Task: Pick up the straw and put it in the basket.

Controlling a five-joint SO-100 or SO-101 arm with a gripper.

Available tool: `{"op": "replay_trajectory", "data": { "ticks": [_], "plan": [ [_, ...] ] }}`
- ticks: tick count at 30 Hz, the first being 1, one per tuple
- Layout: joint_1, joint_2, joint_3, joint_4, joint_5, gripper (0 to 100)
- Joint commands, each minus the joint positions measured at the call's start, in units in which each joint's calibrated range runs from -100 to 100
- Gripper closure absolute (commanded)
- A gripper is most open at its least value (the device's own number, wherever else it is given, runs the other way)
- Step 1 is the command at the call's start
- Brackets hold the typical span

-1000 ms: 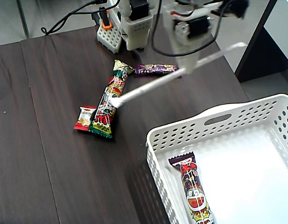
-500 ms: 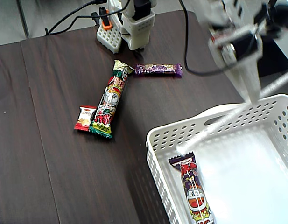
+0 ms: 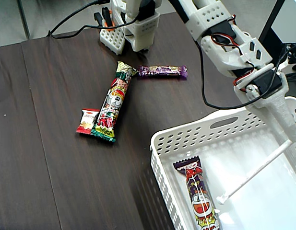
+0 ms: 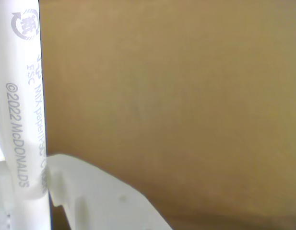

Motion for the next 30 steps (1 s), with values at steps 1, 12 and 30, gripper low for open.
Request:
{"op": "replay_trajectory", "data": {
  "ticks": [1, 12, 30],
  "plan": [
    [3.6, -2.0, -4.2, -2.7, 1.3, 99],
    [5.0, -0.2, -0.1, -7.0, 3.3, 75],
    [3.9, -5.9, 4.5, 4.1, 3.1, 68]
  ]
}}
